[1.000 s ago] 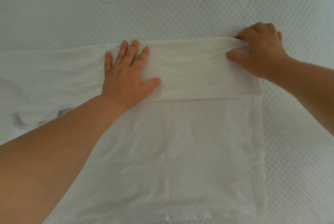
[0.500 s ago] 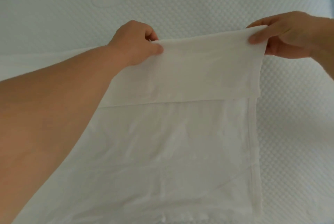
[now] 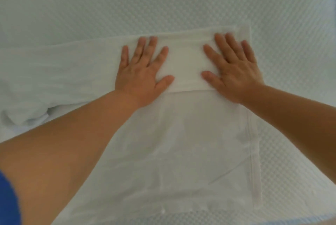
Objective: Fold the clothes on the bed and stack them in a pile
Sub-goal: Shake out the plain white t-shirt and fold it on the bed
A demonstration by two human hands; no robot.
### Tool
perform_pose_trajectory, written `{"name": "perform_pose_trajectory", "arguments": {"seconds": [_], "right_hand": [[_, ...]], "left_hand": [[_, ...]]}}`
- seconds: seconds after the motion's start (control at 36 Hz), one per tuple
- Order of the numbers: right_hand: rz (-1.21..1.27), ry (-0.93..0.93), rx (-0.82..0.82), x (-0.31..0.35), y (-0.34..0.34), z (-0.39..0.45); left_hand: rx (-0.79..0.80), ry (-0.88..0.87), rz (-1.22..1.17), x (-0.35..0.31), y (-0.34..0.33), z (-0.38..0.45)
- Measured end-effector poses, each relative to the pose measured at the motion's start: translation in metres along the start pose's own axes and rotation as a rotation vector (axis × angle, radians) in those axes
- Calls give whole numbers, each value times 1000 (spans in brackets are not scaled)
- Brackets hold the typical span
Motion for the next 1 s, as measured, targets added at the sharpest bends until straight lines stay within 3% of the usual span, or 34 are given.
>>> {"name": "perform_pose_trajectory", "arguments": {"seconds": [0.19, 0.33, 0.39, 0.53, 0.64, 0.75, 0.83, 0.89, 1.0], "right_hand": [[56, -195, 59, -37, -8, -30], [68, -19, 111, 18, -7, -83], [61, -42, 185, 27, -17, -99], [208, -211, 100, 46, 0, -109], [306, -106, 83, 117, 15, -116], [423, 72, 156, 212, 20, -120], [519, 114, 222, 270, 14, -111], [611, 52, 267, 298, 8, -97], [798, -159, 372, 343, -8, -59]], "left_hand": [[79, 90, -27, 8, -1, 3], [40, 62, -205, -10, 8, -57], [-2, 114, -258, -1, 17, -93], [-154, 389, -336, 55, 44, -183], [-230, 642, -336, 113, 53, -247], [-349, 1069, -420, 186, 53, -310], [-463, 1361, -601, 231, 39, -348], [-458, 1492, -759, 252, 21, -359], [-483, 1504, -1212, 275, -6, -346]]}}
Point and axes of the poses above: each hand's wrist, its own z-axis towards the middle knuckle, its own y-axis out of the back of the hand, x = y × z, the point moved 10 cm from there along z, towards the middle knuckle, and after that the axes turned 5 degrees about -z, right-handed, at the moved point
